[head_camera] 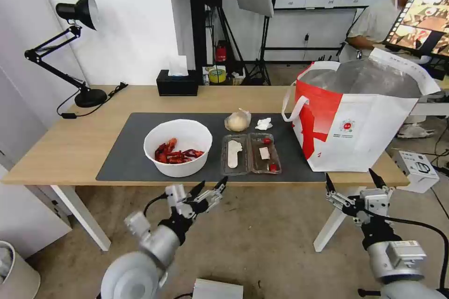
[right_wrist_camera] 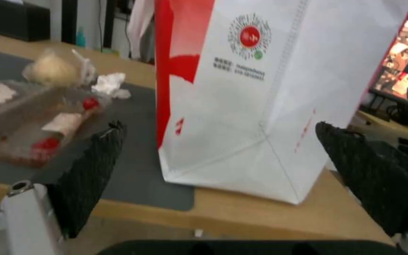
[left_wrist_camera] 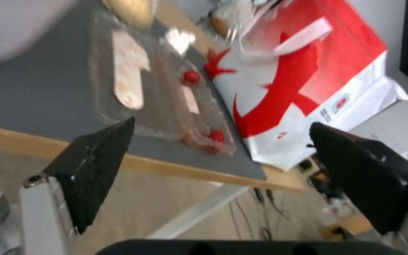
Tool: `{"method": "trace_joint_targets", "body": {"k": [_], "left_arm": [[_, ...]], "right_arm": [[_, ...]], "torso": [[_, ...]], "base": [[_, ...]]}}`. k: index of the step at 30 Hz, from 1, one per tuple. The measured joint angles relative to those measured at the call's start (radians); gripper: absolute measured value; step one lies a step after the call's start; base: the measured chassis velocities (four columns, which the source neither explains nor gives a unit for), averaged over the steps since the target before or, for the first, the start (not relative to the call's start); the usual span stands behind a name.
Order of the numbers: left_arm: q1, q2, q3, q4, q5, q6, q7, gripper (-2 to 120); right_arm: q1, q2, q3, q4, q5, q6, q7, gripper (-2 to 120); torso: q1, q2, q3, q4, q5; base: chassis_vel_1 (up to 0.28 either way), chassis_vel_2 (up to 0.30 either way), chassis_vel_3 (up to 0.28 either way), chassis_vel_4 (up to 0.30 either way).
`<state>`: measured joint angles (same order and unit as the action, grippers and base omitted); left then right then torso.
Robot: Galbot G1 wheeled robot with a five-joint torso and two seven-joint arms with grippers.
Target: Pick up the trash from the table and place it into the takeout bag.
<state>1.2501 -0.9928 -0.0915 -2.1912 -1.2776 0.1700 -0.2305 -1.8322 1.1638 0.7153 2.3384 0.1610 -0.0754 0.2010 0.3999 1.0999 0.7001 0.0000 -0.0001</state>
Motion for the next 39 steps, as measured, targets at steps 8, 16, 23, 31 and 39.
{"method": "trace_joint_targets", "body": {"k": [8,16,23,31,39], "left_arm": [[-0.137,-0.101,0.074,0.059,-0.178,0.042,-0.137,100],[-0.163,-0.173,0.089,0.089,-0.237,0.055,-0.209,100],[-0.169,-0.206,0.091,0.122,-0.256,0.063,-0.238,100],[-0.167,-0.264,0.083,0.172,-0.268,0.055,-0.257,100],[-0.182,-0.347,0.07,0.195,-0.28,0.054,-0.275,100]], "right_arm": [[-0.011,-0.002,0.014,-0.001,0.0,0.002,0.004,100],[-0.021,0.009,0.022,-0.004,-0.003,0.01,0.006,100],[-0.034,0.021,0.024,-0.006,-0.007,0.024,0.008,100],[-0.024,0.017,0.016,-0.031,-0.008,0.03,0.02,100],[0.007,-0.002,0.006,-0.068,-0.008,0.03,0.038,100]], "torso": [[0.0,0.0,0.0,-0.0001,0.0003],[0.0,0.0,0.0,-0.0001,0.0002],[0.0,0.0,0.0,0.0,0.0001],[0.0,0.0,0.0,0.0001,0.0001],[0.0,0.0,0.0,0.0001,0.0002]], "base": [[0.0,0.0,0.0,0.0],[0.0,0.0,0.0,0.0],[0.0,0.0,0.0,0.0],[0.0,0.0,0.0,0.0],[0.0,0.0,0.0,0.0]]}}
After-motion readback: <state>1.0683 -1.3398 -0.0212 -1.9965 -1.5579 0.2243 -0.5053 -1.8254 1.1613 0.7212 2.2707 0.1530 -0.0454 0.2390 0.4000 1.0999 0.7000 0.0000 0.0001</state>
